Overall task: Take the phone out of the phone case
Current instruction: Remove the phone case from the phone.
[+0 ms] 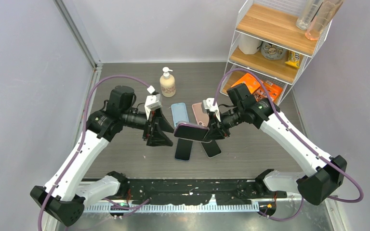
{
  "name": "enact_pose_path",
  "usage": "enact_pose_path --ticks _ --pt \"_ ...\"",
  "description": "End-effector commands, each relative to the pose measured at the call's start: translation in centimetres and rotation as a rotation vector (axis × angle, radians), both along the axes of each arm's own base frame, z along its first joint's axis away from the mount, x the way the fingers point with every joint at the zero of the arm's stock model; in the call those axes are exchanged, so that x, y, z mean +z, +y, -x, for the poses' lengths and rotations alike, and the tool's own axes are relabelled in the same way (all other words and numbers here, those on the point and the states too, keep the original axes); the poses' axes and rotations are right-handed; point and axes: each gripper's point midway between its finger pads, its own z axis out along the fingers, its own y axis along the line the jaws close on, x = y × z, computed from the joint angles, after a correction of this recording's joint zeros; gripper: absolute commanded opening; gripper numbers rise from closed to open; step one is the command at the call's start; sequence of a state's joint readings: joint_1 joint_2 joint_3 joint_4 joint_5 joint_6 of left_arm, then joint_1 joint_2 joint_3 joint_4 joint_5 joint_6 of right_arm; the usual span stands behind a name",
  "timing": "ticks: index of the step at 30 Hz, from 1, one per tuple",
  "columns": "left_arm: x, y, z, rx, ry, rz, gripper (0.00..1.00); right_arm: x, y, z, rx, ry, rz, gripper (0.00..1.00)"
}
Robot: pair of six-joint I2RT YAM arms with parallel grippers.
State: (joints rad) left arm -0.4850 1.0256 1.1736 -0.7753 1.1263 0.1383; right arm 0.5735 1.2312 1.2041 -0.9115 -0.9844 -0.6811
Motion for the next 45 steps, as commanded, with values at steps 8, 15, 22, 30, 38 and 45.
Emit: enact_pose_path --ticks 8,15,22,30,38,45 --pt "1.2 0.4 0.2 -0.010 -0.130 0.016 0.66 1.5 0.9 -2.2 -0.073 -0.070 -0.030 0.05" --pt "1.2 0.7 0.2 0.004 -0.163 0.003 0.66 1.3 0.8 -2.7 -0.098 -0.075 -0.017 0.05" --pt "1.5 0.6 0.1 0.003 -0.162 0.012 0.66 1.4 0.8 -2.6 -0.099 -0.074 -0.019 0.05" --pt "1.4 -0.1 -0.9 0.010 -0.152 0.023 0.66 1.5 0.9 -2.3 -0.086 -0.066 -0.030 0.05" --pt "0.9 -0.5 -1.9 0.023 -0.135 0.012 0.66 1.4 0.9 -2.2 -0.080 -0.064 -0.035 0.05" --pt "0.8 -0.7 -2.5 0.034 -0.133 0.007 0.66 1.3 0.9 -2.1 -0.079 -0.063 -0.035 0.05"
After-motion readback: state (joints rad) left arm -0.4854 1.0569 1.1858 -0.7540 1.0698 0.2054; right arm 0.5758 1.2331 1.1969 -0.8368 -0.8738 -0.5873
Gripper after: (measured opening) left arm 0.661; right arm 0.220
